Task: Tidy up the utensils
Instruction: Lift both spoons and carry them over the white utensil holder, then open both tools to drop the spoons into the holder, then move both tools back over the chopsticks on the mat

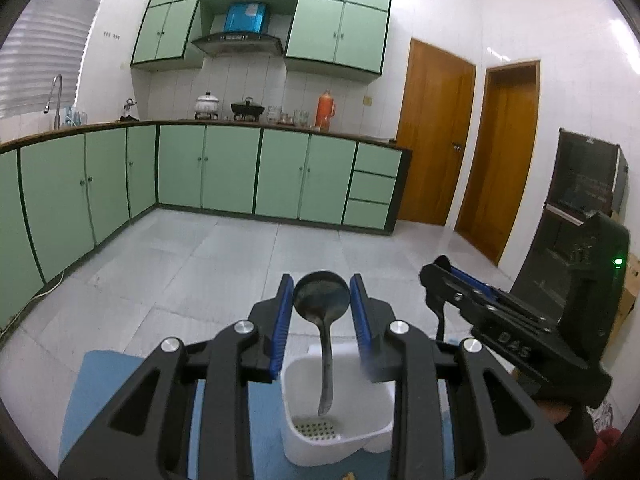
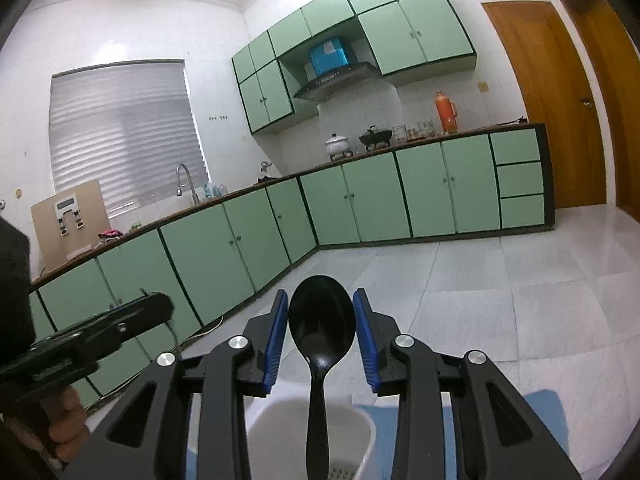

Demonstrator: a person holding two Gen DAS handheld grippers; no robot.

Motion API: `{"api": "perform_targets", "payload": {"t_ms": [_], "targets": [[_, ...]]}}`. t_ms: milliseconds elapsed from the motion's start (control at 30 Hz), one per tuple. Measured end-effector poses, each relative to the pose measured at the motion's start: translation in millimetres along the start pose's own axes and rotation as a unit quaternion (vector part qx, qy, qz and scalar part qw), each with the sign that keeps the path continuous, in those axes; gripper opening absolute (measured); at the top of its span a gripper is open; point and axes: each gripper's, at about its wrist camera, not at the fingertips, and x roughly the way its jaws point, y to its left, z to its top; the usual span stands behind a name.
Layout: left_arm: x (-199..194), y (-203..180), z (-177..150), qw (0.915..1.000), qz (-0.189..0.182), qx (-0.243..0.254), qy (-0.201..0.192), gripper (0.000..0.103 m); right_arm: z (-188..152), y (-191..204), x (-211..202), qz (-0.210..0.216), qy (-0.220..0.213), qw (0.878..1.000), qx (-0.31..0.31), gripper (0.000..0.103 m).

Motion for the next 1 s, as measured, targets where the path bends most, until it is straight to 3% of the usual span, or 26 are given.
{"api": "perform_targets", "payload": {"t_ms": [267, 467, 533, 633, 1000], "targets": [[-20.3, 11.6, -15.5, 0.9998, 0.019, -0.001, 0.000, 0.046, -18.5, 3.4, -29.4, -0.017, 0.018, 1.000, 0.007, 0.047], [-61.2, 11.1, -38.5, 0.9988, 0.046, 0.018, -0.004, 0.069, -28.8, 14.0, -78.1, -0.050, 0.018, 0.998, 0.020, 0.075], [-79.2, 10.1, -50.0, 0.9978, 0.057, 0.032, 0.003, 0.080, -39.1, 19.0, -99.3, -0.069, 0.028, 0.997, 0.021, 0.090], [-107.0, 13.5, -72.8, 0.9964, 0.069, 0.039, 0.030, 0.088, -60.0, 26.1, -130.1, -0.098, 0.047, 0.994, 0.013, 0.093], [-177.1, 20.2, -159.8, 0.9811, 0.095, 0.046, 0.162, 0.090, -150.8, 44.8, -216.1, -0.137, 0.160, 0.977, 0.038, 0.097]]}}
